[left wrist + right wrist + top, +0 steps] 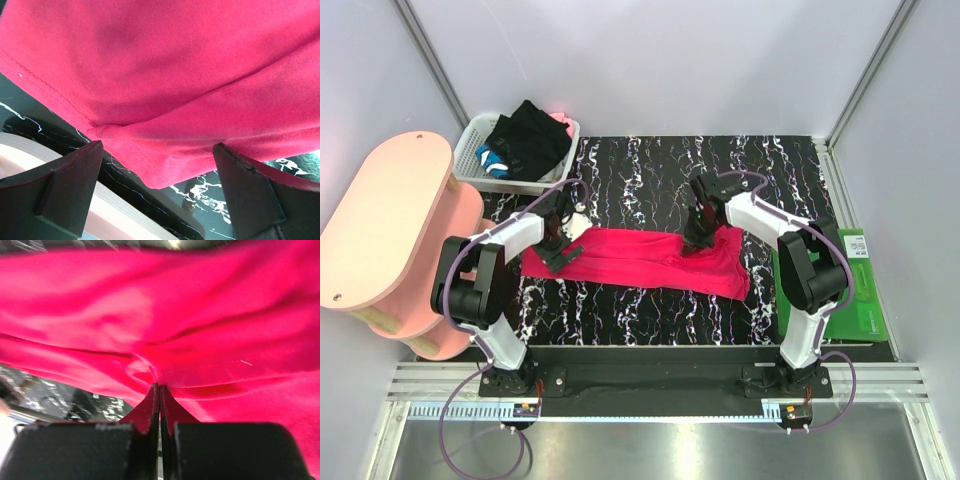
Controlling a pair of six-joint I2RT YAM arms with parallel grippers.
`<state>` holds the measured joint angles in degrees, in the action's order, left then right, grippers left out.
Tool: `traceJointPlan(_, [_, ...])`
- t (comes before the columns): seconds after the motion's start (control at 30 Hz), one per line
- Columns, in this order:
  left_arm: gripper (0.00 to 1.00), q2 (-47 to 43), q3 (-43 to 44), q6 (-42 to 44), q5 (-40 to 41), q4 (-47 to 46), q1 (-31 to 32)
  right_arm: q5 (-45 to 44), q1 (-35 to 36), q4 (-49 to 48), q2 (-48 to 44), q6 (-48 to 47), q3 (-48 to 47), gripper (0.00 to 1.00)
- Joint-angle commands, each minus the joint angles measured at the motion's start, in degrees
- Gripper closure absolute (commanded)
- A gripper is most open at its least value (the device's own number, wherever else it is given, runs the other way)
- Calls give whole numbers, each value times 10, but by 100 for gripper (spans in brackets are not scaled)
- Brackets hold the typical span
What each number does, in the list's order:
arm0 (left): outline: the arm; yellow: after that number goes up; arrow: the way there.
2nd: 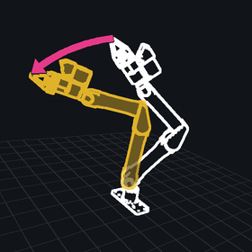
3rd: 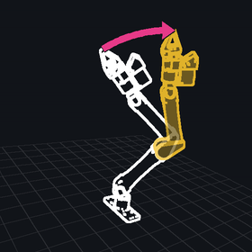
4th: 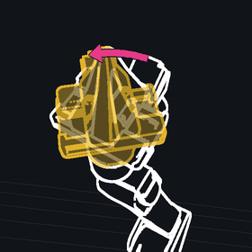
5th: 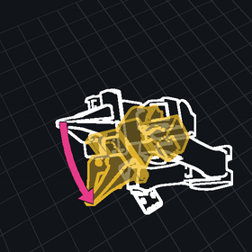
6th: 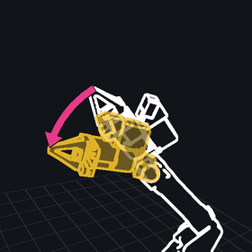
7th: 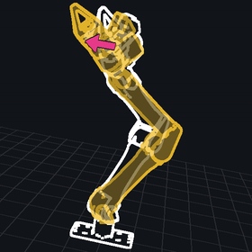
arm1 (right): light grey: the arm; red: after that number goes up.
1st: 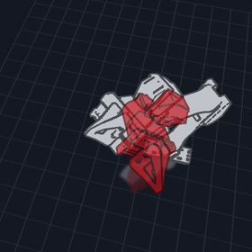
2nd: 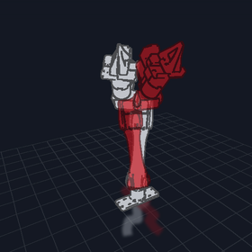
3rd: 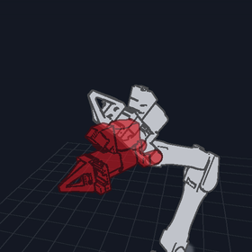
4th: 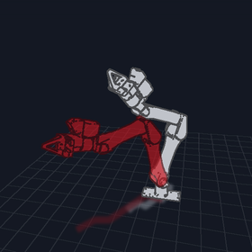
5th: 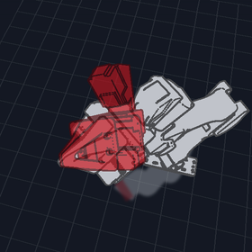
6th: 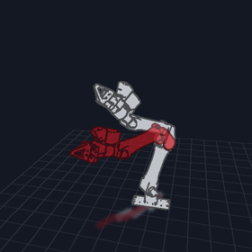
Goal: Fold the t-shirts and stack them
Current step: Fold the other side of the tshirt into a rectangle
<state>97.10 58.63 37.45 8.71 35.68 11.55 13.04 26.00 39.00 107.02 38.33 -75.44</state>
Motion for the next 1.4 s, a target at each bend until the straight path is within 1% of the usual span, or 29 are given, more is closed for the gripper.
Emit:
traceJointPlan(0.0, [1, -9, -19, 0, 5, -13, -5, -6, 5, 17, 19, -11, -84, 100])
traceJointPlan(0.07, [1, -11, -19, 0, 3, -13, -5, -2, 5, 21, 29, -11, -102, 100])
traceJointPlan(0.3, [1, -16, -19, 2, 5, -11, -5, 1, 6, 19, 85, -15, -120, 100])
traceJointPlan(0.33, [1, -17, -18, 2, 5, -11, -5, 7, 7, 19, 92, -18, -125, 99])
traceJointPlan(0.37, [1, -17, -19, 3, 5, -10, -5, 12, 5, 20, 99, -21, -129, 89])
traceJointPlan(0.43, [1, -18, -17, 0, 3, -7, -4, 19, 6, 20, 117, -29, -144, 82])
traceJointPlan(0.47, [1, -18, -16, 0, 1, -7, -4, 18, 6, 22, 124, -35, -151, 77])
traceJointPlan(0.5, [1, -18, -16, -1, -1, -4, -2, 19, 6, 24, 136, -40, -158, 63])
traceJointPlan(0.53, [1, -18, -17, -3, -2, -4, -1, 17, 6, 28, 141, -43, -176, 58])
traceJointPlan(0.57, [1, -20, -16, -4, -4, -2, 0, 16, 6, 36, 146, -53, -185, 57])
traceJointPlan(0.73, [1, -19, -19, -10, -6, 0, 9, 30, 6, 48, 175, -84, -248, 56])
traceJointPlan(0.77, [1, -18, -19, -11, -5, 0, 13, 33, 5, 49, 182, -87, -257, 58])
traceJointPlan(0.83, [1, -17, -19, -12, -2, 2, 15, 39, 6, 56, 189, -92, -278, 65])
traceJointPlan(0.9, [1, -17, -17, -13, -1, 1, 16, 44, 6, 58, 194, -93, -287, 70])
traceJointPlan(0.93, [1, -17, -16, -13, 1, 1, 16, 45, 6, 59, 193, -97, -288, 78])
traceJointPlan(1.0, [1, -16, -16, -12, 2, 2, 16, 48, 5, 59, 191, -102, -285, 79])
traceJointPlan(1.07, [1, -14, -17, -13, 1, 2, 16, 51, 6, 59, 185, -111, -281, 53])
traceJointPlan(1.1, [1, -14, -17, -15, 1, 3, 17, 38, 6, 61, 180, -113, -274, 42])
traceJointPlan(1.13, [1, -14, -18, -15, 0, 2, 17, 27, 5, 62, 164, -117, -269, 35])
traceJointPlan(1.17, [1, -13, -18, -16, 0, 3, 19, 12, 6, 62, 152, -120, -256, 34])
traceJointPlan(1.2, [1, -13, -18, -17, 0, 3, 19, -30, 6, 63, 138, -120, -249, 34])
traceJointPlan(1.23, [1, -14, -19, -17, 1, 3, 20, -53, 6, 63, 102, -124, -241, 35])
traceJointPlan(1.27, [1, -14, -19, -16, 3, 3, 20, -109, 6, 63, 81, -124, -224, 35])
traceJointPlan(1.3, [1, -16, -19, -14, 3, 3, 20, -130, 6, 63, 59, -115, -214, 35])
traceJointPlan(1.33, [1, -17, -19, -13, 9, 3, 20, -159, 5, 63, 15, -111, -204, 35])
traceJointPlan(1.37, [1, -20, -19, -12, 10, 4, 20, -172, 5, 63, -7, -104, -178, 38])
